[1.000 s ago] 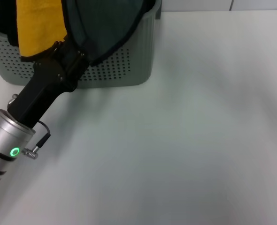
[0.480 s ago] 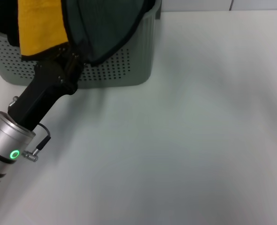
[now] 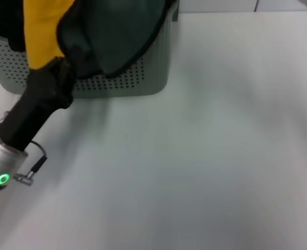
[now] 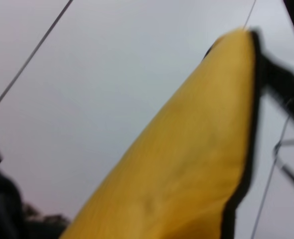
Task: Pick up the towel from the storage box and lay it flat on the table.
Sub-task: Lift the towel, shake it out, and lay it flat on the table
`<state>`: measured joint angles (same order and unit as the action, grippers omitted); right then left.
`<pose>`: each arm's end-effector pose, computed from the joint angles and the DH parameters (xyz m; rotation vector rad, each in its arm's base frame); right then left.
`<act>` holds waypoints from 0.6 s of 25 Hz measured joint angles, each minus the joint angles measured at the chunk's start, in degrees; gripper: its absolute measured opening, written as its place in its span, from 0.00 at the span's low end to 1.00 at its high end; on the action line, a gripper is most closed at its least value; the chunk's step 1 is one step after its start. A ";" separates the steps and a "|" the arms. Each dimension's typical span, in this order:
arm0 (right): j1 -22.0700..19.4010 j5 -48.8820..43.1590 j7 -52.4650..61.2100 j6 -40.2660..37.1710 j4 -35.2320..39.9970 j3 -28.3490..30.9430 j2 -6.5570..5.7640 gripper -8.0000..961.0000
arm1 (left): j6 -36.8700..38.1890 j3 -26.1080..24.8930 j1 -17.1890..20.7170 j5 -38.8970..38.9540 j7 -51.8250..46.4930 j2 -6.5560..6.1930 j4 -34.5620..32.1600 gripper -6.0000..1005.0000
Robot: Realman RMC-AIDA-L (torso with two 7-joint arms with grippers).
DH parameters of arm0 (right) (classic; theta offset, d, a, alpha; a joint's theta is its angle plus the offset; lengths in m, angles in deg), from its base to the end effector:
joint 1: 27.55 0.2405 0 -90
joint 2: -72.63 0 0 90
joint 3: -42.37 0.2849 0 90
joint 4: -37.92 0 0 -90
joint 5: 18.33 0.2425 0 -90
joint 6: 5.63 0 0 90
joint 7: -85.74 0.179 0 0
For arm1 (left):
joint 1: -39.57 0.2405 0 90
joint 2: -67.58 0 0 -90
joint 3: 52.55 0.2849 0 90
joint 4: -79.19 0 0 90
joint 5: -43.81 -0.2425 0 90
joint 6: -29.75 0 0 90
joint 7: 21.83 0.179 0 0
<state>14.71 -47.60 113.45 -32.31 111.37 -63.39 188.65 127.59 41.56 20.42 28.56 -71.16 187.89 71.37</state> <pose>-0.0825 0.4383 -0.0383 -2.0353 -0.5643 1.0390 -0.2965 0.3097 -0.0531 -1.8903 -0.6763 -1.5313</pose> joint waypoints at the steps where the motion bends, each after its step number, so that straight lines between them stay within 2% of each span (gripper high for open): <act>1: -0.62 -0.12 0.50 0.46 0.37 -0.58 -0.15 0.04 | 1.65 0.00 0.27 -0.14 -0.27 -0.24 0.00 0.03; 5: -2.80 -0.93 4.41 0.64 0.97 -2.75 -0.80 0.04 | 6.52 -0.11 1.48 -0.40 -2.71 -1.66 -0.04 0.03; 9: -3.22 -6.11 13.42 -0.39 1.00 -5.18 -2.26 0.04 | 10.51 0.03 1.73 -0.60 -6.57 -3.70 -0.09 0.02; 12: -2.57 -15.16 25.11 -5.57 -1.16 -4.54 -2.74 0.04 | 12.85 -0.06 1.77 -0.68 -7.02 -4.42 -0.10 0.02; 15: -2.09 -24.95 36.78 -13.48 -3.68 -0.51 -2.64 0.04 | 13.85 -0.15 1.81 -0.69 -7.32 -4.68 -0.10 0.02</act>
<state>12.62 -72.55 150.23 -45.79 107.68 -63.89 186.00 141.44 41.41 22.23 27.87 -78.48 183.21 71.27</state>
